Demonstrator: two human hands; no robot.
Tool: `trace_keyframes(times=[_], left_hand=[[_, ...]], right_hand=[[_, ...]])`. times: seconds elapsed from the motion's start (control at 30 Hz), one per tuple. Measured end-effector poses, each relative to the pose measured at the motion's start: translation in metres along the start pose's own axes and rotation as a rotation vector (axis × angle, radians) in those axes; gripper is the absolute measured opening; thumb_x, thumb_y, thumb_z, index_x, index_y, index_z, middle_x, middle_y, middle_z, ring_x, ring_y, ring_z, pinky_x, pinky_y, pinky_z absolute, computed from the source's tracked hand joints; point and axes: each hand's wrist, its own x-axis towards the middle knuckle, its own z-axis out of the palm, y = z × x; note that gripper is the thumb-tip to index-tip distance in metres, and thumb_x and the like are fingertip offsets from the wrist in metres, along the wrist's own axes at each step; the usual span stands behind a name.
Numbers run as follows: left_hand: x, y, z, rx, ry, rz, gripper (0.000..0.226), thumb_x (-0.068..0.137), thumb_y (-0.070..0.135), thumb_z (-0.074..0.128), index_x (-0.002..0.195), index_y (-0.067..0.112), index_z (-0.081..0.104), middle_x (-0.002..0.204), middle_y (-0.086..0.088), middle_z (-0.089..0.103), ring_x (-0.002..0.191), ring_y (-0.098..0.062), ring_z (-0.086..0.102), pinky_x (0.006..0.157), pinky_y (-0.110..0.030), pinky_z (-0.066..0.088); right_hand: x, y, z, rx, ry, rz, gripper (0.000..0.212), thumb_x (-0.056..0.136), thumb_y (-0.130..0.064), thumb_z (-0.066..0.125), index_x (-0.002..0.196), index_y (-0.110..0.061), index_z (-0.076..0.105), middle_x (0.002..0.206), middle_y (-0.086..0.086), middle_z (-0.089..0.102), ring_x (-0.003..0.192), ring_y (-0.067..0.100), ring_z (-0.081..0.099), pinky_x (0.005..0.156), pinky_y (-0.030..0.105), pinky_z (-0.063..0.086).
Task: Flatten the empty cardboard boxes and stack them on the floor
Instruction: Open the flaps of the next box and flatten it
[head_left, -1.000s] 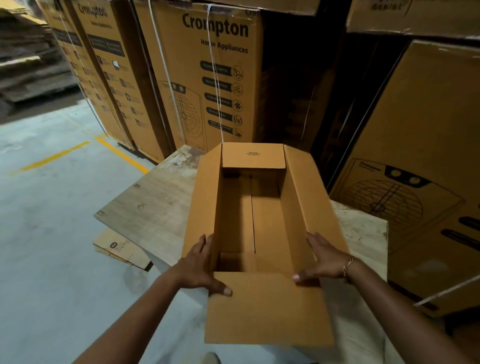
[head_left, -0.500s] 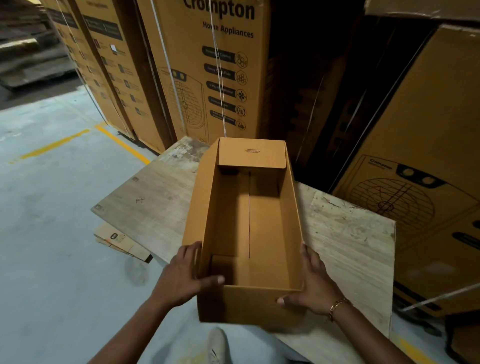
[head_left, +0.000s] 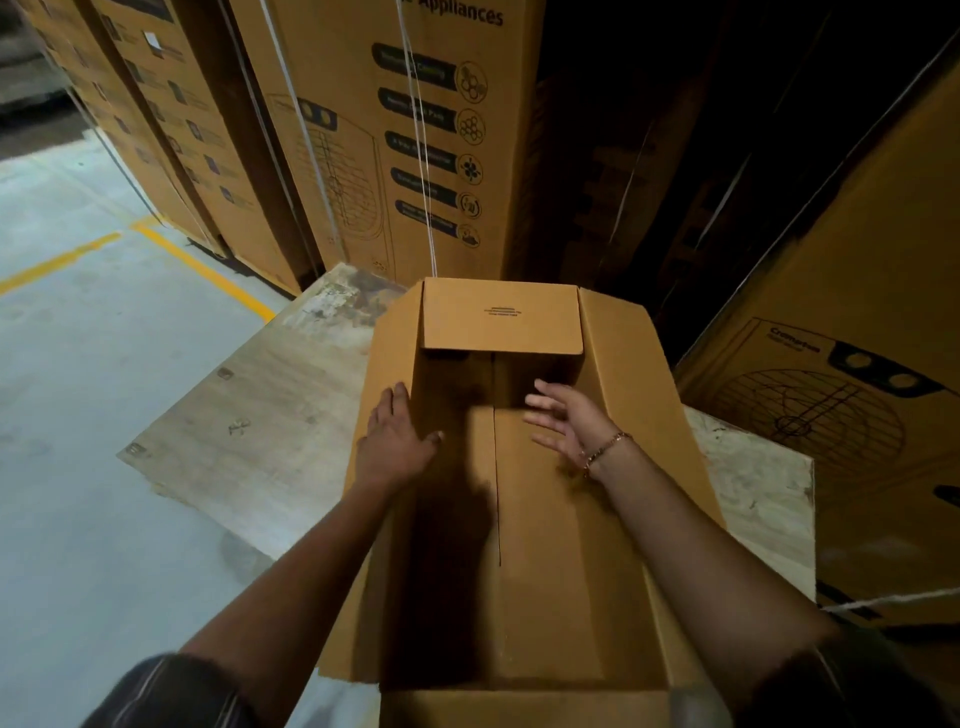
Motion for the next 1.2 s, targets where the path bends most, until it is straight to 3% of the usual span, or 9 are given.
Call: trace_keyframes(times=[0.13,0.27,0.37,0.47,0.6,0.7,0.87,1.03,1.2], left_hand=[[0.004,-0.005,0.007,-0.121,0.023,0.0,0.093,0.087,0.015,0.067,0.161,0.016,0.01,0.165,-0.006,0.023,0.141,-0.032,0.042,0.11,-0.049,0.042],[0.004,-0.003,0.008,-0.163,0.0,-0.002,0.094,0.086,0.009,0.065,0.162,0.017,0.009,0.165,-0.004,0.025,0.13,-0.032,0.052,0.1,-0.045,0.047],[0.004,-0.002,0.01,-0.178,-0.003,-0.014,0.097,0.085,0.008,0.065,0.162,0.02,0.008,0.166,-0.001,0.024,0.126,-0.031,0.055,0.096,-0.043,0.049],[0.005,-0.002,0.011,-0.18,-0.016,-0.033,0.098,0.085,0.006,0.065,0.162,0.022,0.006,0.167,0.0,0.021,0.124,-0.029,0.057,0.094,-0.042,0.053],[0.006,-0.005,0.014,-0.178,-0.009,-0.026,0.099,0.085,0.007,0.067,0.162,0.024,0.007,0.166,0.0,0.024,0.124,-0.028,0.058,0.096,-0.046,0.054],[0.008,-0.004,0.016,-0.18,0.009,-0.019,0.097,0.086,0.007,0.067,0.161,0.024,0.009,0.165,0.001,0.026,0.123,-0.027,0.059,0.096,-0.043,0.054],[0.01,-0.003,0.017,-0.176,0.015,-0.015,0.096,0.086,0.008,0.067,0.161,0.024,0.009,0.165,0.002,0.026,0.13,-0.026,0.054,0.098,-0.041,0.05],[0.01,-0.001,0.015,-0.171,0.0,-0.027,0.098,0.083,0.01,0.068,0.161,0.023,0.009,0.165,0.001,0.025,0.13,-0.027,0.054,0.102,-0.046,0.05],[0.007,0.005,0.014,-0.139,0.023,-0.015,0.093,0.087,0.015,0.066,0.161,0.023,0.009,0.164,0.0,0.026,0.134,-0.028,0.049,0.103,-0.047,0.047]], right_hand=[[0.052,-0.011,0.016,0.304,0.092,0.067,0.041,0.092,-0.028,0.062,0.129,-0.012,0.052,0.133,0.011,0.06,0.121,0.029,0.059,0.106,0.048,0.044],[0.077,-0.027,0.023,0.365,0.192,-0.17,0.032,0.092,-0.03,0.058,0.12,-0.015,0.062,0.115,0.004,0.072,0.107,0.022,0.068,0.101,0.045,0.048],[0.093,-0.053,0.028,-0.083,0.392,-0.476,0.028,0.081,-0.046,0.068,0.107,-0.039,0.059,0.118,-0.007,0.066,0.106,0.014,0.064,0.094,0.044,0.052],[0.128,-0.087,0.018,-0.799,0.526,-0.698,0.054,0.085,-0.044,0.067,0.135,-0.039,0.047,0.147,-0.006,0.042,0.132,0.02,0.044,0.105,0.044,0.043],[0.177,-0.118,-0.003,-1.442,0.416,-0.479,0.067,0.093,-0.041,0.059,0.152,-0.03,0.029,0.161,-0.001,0.024,0.144,0.028,0.025,0.113,0.047,0.025],[0.199,-0.114,-0.011,-1.653,0.384,-0.388,0.063,0.092,-0.045,0.058,0.149,-0.032,0.033,0.155,0.0,0.034,0.14,0.029,0.03,0.11,0.048,0.025],[0.209,-0.107,-0.009,-1.69,0.422,-0.394,0.069,0.088,-0.045,0.064,0.146,-0.03,0.032,0.148,0.006,0.039,0.136,0.031,0.033,0.107,0.051,0.028],[0.178,-0.085,-0.021,-1.546,0.39,-0.393,0.113,0.082,-0.035,0.074,0.157,-0.025,-0.01,0.166,0.004,-0.011,0.152,0.027,-0.004,0.121,0.052,0.01],[0.072,-0.011,-0.046,-1.171,0.368,-0.231,0.1,0.092,-0.037,0.063,0.157,-0.026,-0.012,0.166,-0.003,-0.008,0.153,0.024,0.002,0.12,0.051,0.02]])
